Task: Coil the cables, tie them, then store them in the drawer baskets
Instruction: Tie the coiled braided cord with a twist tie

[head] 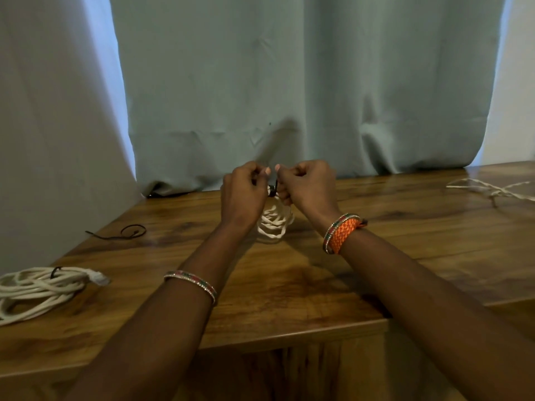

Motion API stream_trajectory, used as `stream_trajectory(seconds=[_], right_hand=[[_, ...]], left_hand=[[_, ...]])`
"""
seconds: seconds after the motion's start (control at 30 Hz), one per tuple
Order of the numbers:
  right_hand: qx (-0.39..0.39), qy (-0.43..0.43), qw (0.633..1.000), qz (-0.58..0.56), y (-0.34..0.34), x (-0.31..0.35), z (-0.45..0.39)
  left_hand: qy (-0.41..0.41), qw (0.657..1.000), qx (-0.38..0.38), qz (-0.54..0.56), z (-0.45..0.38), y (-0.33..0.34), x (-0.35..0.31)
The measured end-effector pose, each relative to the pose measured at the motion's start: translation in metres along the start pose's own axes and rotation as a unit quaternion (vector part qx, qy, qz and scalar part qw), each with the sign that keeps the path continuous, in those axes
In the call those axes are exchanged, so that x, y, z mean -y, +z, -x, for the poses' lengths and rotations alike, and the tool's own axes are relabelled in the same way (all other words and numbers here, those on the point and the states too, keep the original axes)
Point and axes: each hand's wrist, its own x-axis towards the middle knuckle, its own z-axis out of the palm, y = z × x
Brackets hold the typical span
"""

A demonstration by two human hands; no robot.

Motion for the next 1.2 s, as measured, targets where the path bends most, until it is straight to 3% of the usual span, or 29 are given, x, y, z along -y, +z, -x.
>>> stream_trajectory(seconds=[0.13, 0.37, 0.63, 0.9, 1.2], right_hand=[[0.001, -0.016, 1.000, 0.019, -0.002, -0.005, -0.003], [0.014, 0.069, 0.995, -0.076, -0.004, -0.009, -0.004], [0.039, 0.065, 0.992, -0.098, -0.003, -0.010, -0.006], [0.012, 0.057, 0.993, -0.102, -0.007, -0.012, -0.010], [0.042, 0.041, 0.992, -0.114, -0.006, -0.010, -0.007]], left_hand=[[-0.004, 1.000, 0.027, 0.015, 0.004, 0.005, -0.002], [-0.017, 0.999, 0.041, 0.023, 0.010, 0.012, 0.000], [-0.072, 0.996, -0.002, 0.047, 0.010, 0.012, -0.005], [-0.026, 0.999, 0.004, 0.042, 0.012, 0.010, -0.011], [-0.002, 1.000, 0.006, 0.016, 0.010, 0.002, -0.012]])
